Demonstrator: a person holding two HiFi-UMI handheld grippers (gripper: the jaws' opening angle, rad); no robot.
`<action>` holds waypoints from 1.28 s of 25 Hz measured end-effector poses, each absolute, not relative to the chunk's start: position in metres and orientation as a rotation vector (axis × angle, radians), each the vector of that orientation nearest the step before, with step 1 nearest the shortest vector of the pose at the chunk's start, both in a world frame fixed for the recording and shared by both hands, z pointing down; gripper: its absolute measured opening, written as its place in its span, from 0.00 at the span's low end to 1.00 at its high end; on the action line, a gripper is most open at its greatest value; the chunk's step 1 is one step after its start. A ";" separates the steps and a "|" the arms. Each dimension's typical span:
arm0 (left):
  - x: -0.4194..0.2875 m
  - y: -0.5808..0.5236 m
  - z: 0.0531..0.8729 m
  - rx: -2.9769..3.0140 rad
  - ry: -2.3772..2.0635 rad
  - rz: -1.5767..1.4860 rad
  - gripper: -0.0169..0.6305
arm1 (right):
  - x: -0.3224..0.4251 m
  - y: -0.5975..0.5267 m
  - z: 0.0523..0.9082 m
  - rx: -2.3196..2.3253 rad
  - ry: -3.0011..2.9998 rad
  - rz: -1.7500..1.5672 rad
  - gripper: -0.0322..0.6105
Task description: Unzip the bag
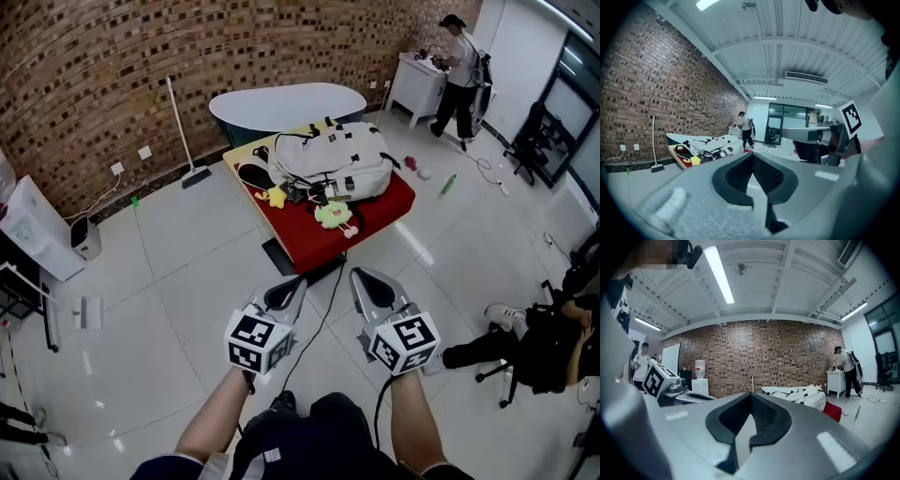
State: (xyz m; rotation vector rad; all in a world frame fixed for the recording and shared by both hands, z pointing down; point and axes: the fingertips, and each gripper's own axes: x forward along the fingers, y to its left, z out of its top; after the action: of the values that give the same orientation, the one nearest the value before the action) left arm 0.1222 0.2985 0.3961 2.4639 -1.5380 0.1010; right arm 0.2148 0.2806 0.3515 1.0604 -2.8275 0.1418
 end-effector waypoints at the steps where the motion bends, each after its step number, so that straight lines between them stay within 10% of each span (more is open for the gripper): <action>1: 0.119 0.288 0.396 2.461 -1.538 0.095 0.03 | 0.210 0.270 0.353 1.055 -2.829 0.144 0.06; 24: 0.074 0.011 0.454 2.265 -1.724 0.333 0.03 | 0.133 0.003 0.414 0.653 -2.942 0.203 0.06; 26: 0.070 -0.003 0.461 2.271 -1.707 0.352 0.18 | 0.125 -0.007 0.421 0.649 -2.933 0.210 0.06; 32: 0.034 -0.048 0.516 2.245 -1.656 0.520 0.18 | 0.099 -0.039 0.452 0.728 -2.843 0.238 0.06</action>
State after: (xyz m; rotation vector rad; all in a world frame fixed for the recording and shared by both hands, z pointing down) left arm 0.0335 -0.0476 0.5163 2.2449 -1.6558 0.5200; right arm 0.0987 -0.0393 0.4522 0.7283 -2.8430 0.2382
